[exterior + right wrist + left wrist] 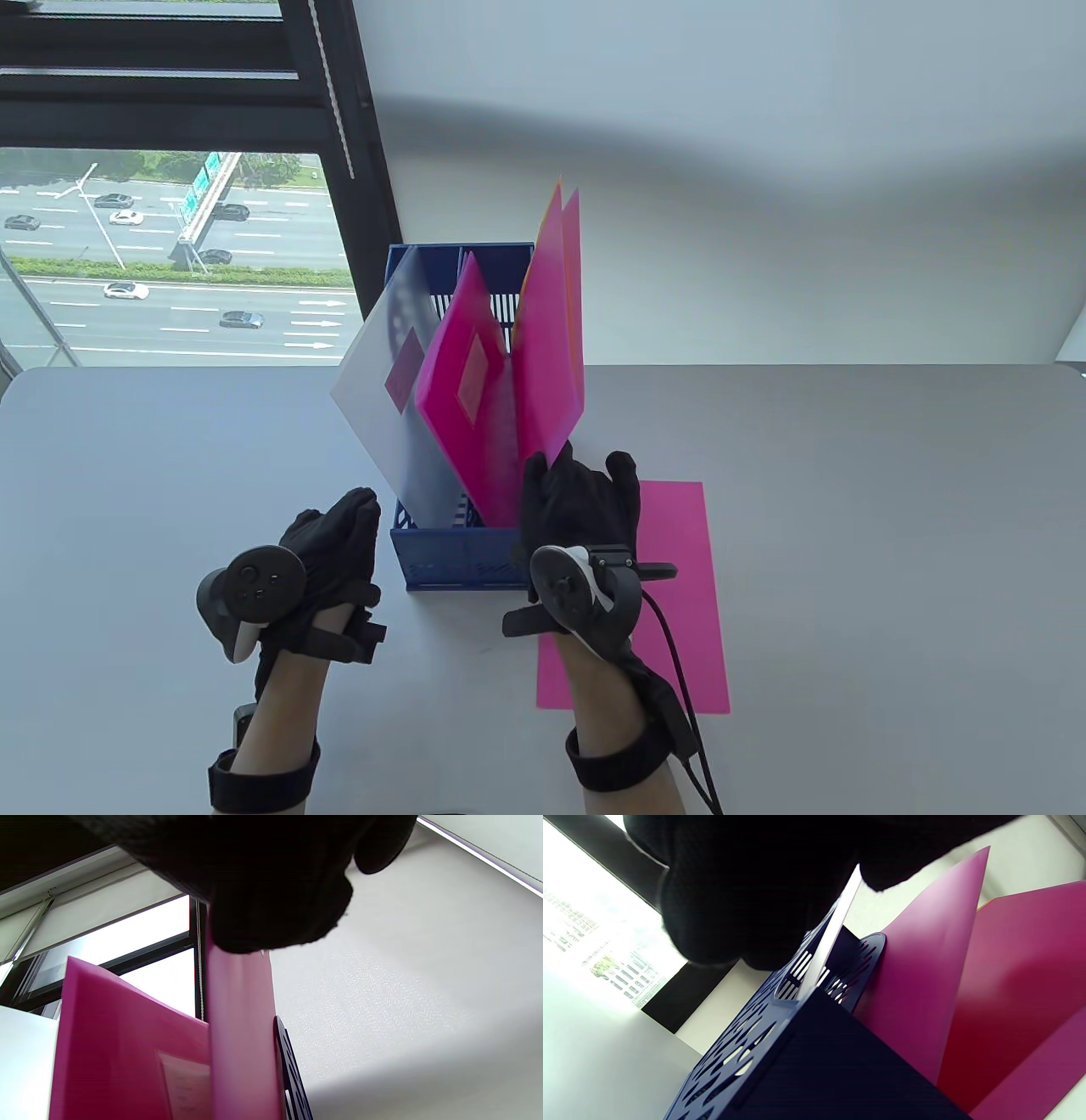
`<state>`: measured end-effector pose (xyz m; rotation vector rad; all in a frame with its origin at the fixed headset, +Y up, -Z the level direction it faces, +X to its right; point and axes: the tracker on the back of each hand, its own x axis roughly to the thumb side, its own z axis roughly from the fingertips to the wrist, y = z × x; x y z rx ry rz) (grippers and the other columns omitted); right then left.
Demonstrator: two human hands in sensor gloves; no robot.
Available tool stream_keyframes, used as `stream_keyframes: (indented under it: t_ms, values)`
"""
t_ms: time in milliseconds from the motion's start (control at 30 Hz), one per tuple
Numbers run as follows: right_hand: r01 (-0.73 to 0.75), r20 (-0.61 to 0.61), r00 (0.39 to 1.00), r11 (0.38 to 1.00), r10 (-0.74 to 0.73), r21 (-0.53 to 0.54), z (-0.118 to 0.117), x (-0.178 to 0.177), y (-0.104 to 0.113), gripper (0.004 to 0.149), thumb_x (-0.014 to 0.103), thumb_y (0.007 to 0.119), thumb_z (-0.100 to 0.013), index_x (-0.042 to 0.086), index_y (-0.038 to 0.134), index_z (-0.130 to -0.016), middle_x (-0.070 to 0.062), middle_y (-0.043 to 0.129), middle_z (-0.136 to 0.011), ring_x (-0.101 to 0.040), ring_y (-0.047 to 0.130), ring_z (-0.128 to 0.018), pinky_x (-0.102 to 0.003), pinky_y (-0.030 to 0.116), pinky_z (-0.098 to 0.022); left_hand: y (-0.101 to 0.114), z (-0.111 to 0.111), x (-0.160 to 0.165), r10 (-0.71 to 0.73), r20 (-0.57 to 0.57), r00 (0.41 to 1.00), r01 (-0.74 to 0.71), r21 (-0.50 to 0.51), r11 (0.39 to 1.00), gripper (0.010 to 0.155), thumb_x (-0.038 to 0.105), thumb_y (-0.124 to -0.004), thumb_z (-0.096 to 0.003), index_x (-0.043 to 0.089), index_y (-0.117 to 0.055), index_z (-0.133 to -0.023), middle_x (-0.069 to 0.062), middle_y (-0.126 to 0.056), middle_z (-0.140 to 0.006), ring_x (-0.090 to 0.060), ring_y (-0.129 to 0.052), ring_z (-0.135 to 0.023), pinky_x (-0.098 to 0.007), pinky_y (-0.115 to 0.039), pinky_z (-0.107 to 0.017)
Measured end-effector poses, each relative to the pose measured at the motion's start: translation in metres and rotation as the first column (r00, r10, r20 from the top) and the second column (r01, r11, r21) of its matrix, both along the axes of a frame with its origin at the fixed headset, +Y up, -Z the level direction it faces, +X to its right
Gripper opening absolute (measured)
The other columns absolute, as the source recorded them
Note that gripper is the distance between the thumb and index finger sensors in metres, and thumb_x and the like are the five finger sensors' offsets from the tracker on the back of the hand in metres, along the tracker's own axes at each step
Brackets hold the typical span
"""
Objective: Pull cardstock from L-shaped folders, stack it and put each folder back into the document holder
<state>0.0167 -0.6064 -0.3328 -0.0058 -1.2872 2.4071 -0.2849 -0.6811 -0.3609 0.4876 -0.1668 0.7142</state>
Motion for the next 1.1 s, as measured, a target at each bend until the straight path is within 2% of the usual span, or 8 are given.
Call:
stream_keyframes:
  t_ms: [333, 433, 500, 567, 733, 867, 1000, 1100]
  values:
    - [0.033, -0.023, 0.999, 0.996, -0.031, 0.078, 0.026, 0.003, 0.027, 0.042, 0.047, 0.085, -0.057, 0.015, 0.09, -0.084, 0.009, 0.104, -0.054, -0.01, 0.101, -0.037, -0.045, 0.064, -0.072, 0.033, 0.02, 0.013, -0.028, 0.037, 0.999, 0.021, 0.176, 0.984, 0.051, 0.045, -0.074, -0.0592, 0.008, -0.087, -0.091, -0.01, -0.098, -0.071, -0.037, -0.103, -0.053, -0.06, -0.062, -0.07]
    - [0.049, -0.049, 0.998, 0.995, -0.046, 0.082, 0.032, 0.002, 0.032, 0.042, 0.047, 0.086, -0.056, 0.014, 0.091, -0.082, 0.009, 0.104, -0.052, -0.01, 0.102, -0.035, -0.044, 0.065, -0.072, 0.043, 0.028, 0.025, -0.058, 0.088, 0.994, 0.037, 0.225, 0.974, 0.051, 0.047, -0.075, -0.0592, 0.012, -0.085, -0.095, -0.008, -0.095, -0.079, -0.037, -0.1, -0.063, -0.06, -0.057, -0.074]
    - [0.059, -0.064, 0.996, 0.995, -0.054, 0.081, 0.035, 0.001, 0.035, 0.042, 0.047, 0.087, -0.056, 0.013, 0.092, -0.081, 0.008, 0.105, -0.051, -0.01, 0.102, -0.033, -0.044, 0.066, -0.071, 0.047, 0.031, 0.034, -0.083, 0.132, 0.988, 0.05, 0.235, 0.971, 0.052, 0.049, -0.075, -0.0593, 0.016, -0.08, -0.1, -0.007, -0.089, -0.089, -0.038, -0.094, -0.076, -0.061, -0.051, -0.077]
    - [0.07, -0.083, 0.994, 0.995, -0.064, 0.076, 0.037, -0.001, 0.036, 0.043, 0.047, 0.087, -0.056, 0.013, 0.092, -0.081, 0.008, 0.105, -0.05, -0.01, 0.103, -0.032, -0.044, 0.067, -0.071, 0.049, 0.034, 0.045, -0.102, 0.178, 0.979, 0.058, 0.237, 0.97, 0.056, 0.051, -0.076, -0.0588, 0.017, -0.076, -0.103, -0.009, -0.083, -0.097, -0.039, -0.087, -0.086, -0.061, -0.047, -0.079]
    - [0.068, -0.119, 0.991, 0.996, -0.061, 0.061, 0.04, -0.01, 0.037, 0.043, 0.048, 0.087, -0.056, 0.012, 0.093, -0.08, 0.008, 0.105, -0.049, -0.009, 0.103, -0.031, -0.044, 0.068, -0.07, 0.046, 0.038, 0.076, -0.207, 0.252, 0.945, 0.154, 0.215, 0.964, 0.077, 0.058, -0.08, -0.0566, 0.014, -0.054, -0.114, -0.013, -0.068, -0.108, -0.043, -0.073, -0.099, -0.063, -0.039, -0.08]
    - [0.07, -0.165, 0.984, 0.997, -0.061, 0.046, 0.046, -0.019, 0.039, 0.044, 0.048, 0.086, -0.056, 0.011, 0.093, -0.08, 0.008, 0.106, -0.048, -0.009, 0.103, -0.03, -0.044, 0.068, -0.07, 0.041, 0.04, 0.092, -0.262, 0.25, 0.932, 0.214, 0.205, 0.955, 0.08, 0.056, -0.08, -0.0567, 0.011, -0.049, -0.115, -0.014, -0.066, -0.108, -0.044, -0.072, -0.099, -0.064, -0.038, -0.079]
    - [0.082, -0.221, 0.972, 0.997, -0.077, 0.015, 0.052, -0.027, 0.043, 0.045, 0.048, 0.085, -0.057, 0.01, 0.092, -0.08, 0.009, 0.105, -0.049, -0.009, 0.103, -0.03, -0.044, 0.068, -0.07, 0.044, 0.046, 0.095, -0.266, 0.195, 0.944, 0.215, 0.245, 0.945, 0.079, 0.055, -0.08, -0.0568, 0.008, -0.051, -0.114, -0.017, -0.072, -0.104, -0.044, -0.077, -0.094, -0.064, -0.041, -0.078]
    - [0.081, -0.278, 0.957, 0.996, -0.084, -0.022, 0.056, -0.034, 0.045, 0.046, 0.049, 0.085, -0.057, 0.01, 0.092, -0.08, 0.009, 0.105, -0.049, -0.008, 0.103, -0.03, -0.044, 0.068, -0.07, 0.047, 0.05, 0.097, -0.263, 0.159, 0.952, 0.215, 0.266, 0.94, 0.071, 0.05, -0.075, -0.059, 0.006, -0.055, -0.112, -0.016, -0.079, -0.098, -0.043, -0.084, -0.087, -0.063, -0.046, -0.076]
